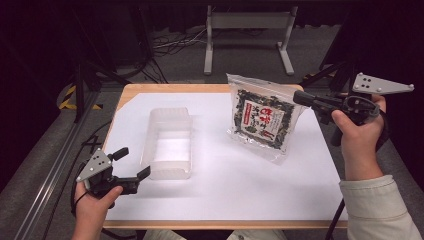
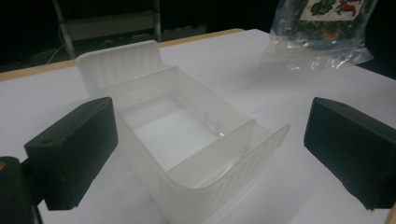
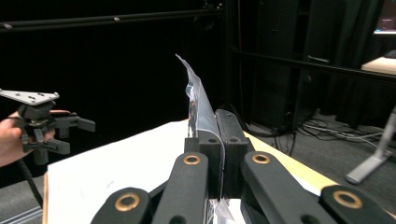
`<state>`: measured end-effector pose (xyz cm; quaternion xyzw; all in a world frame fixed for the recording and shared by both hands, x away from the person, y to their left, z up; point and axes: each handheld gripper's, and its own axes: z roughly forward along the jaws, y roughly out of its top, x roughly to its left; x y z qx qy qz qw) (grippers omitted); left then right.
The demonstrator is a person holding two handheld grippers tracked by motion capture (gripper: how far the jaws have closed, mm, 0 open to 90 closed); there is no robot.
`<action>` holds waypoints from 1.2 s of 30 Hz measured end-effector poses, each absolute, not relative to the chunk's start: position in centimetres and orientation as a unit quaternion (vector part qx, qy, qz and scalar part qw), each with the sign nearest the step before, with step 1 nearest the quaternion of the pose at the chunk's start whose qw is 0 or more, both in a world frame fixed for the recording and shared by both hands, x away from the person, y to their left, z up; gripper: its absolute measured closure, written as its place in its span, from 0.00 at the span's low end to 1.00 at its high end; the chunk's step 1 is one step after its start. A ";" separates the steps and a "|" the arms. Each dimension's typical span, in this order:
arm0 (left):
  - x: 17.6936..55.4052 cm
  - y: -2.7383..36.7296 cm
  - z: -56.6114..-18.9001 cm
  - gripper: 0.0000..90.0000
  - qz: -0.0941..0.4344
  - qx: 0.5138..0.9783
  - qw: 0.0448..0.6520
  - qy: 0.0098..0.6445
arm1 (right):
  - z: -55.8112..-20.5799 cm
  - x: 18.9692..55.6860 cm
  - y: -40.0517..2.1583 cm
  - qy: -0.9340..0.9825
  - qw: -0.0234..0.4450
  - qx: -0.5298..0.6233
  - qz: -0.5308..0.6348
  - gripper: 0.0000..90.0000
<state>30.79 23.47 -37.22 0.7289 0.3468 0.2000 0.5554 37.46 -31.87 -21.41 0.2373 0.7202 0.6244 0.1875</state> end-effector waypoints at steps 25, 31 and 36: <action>33.9 15.4 -31.8 0.03 0.158 0.742 0.603 0.247 | -20.4 36.8 -28.3 0.727 0.146 0.181 0.646 1.00; 35.2 13.1 -31.1 0.04 0.145 0.747 0.607 0.230 | -20.8 36.3 -27.7 0.727 0.131 0.167 0.653 1.00; 36.0 12.0 -31.0 0.04 0.128 0.740 0.623 0.220 | -20.8 35.6 -26.9 0.733 0.126 0.151 0.651 1.00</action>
